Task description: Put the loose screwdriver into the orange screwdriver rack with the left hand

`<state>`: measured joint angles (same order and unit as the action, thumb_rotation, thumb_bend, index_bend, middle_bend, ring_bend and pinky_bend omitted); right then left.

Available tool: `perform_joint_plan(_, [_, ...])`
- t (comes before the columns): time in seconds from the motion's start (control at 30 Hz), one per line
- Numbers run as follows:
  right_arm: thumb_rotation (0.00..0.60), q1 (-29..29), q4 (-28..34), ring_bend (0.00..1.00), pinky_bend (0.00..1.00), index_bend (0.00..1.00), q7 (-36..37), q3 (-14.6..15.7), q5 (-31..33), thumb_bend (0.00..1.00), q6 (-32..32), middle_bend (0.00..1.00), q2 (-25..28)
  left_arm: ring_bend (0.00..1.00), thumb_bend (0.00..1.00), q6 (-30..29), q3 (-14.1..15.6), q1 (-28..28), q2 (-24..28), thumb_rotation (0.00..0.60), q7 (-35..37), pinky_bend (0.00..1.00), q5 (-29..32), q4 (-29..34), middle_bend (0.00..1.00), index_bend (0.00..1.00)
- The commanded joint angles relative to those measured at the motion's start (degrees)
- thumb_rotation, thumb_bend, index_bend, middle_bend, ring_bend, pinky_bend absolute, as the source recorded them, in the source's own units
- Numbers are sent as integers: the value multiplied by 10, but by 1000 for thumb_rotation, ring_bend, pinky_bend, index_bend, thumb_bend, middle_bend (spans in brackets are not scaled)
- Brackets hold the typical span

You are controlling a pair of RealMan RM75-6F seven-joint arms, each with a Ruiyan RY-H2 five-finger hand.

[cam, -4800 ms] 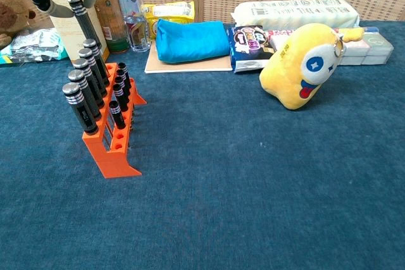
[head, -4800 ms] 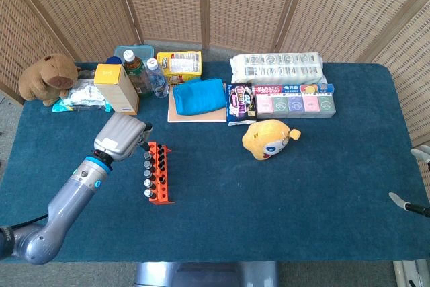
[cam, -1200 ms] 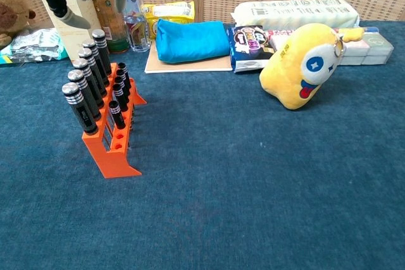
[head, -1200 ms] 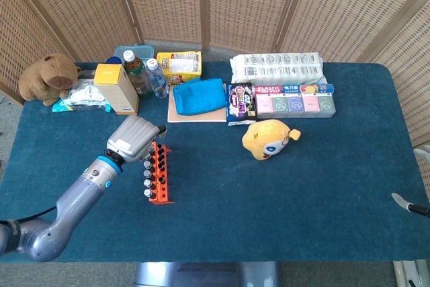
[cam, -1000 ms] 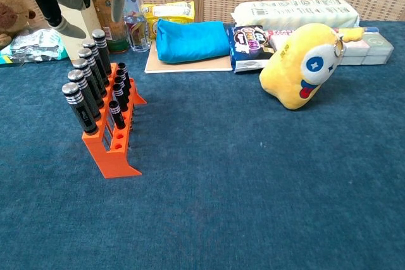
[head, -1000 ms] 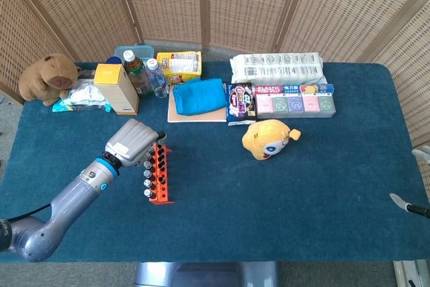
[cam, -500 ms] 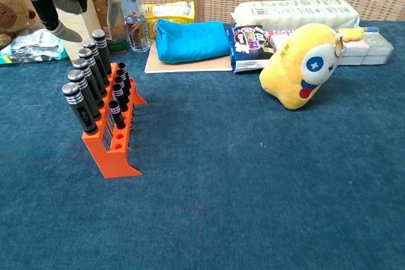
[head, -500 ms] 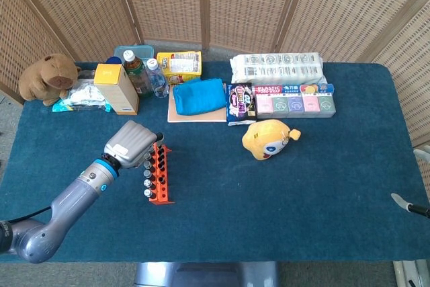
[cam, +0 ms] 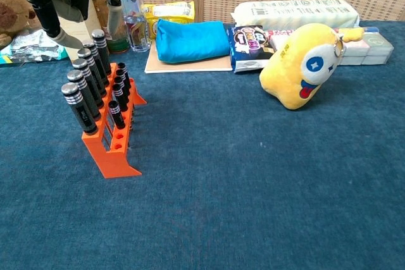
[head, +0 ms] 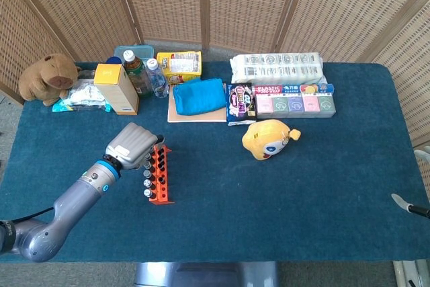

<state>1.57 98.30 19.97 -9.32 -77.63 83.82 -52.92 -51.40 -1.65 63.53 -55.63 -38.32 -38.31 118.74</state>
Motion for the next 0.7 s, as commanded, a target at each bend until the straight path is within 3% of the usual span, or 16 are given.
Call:
perform_joint_plan(0.03, [600,0,0,80,221,175,0,0,1,49,-1,114,0,935,280,0,3,0,3,600,-1,1000,3,2,959,406])
perform_joint_plan(0.57, [600,1,2,80,223,175,-5,0,2,48,-1,114,-1,936,280,-5,10,-3,18,600,7,1000,7,5,960,408])
perform_joint_plan(0.7, [600,1,3,79,223,175,-6,0,2,49,-2,114,-1,935,279,-16,0,-14,20,600,26,1000,-21,1,959,408])
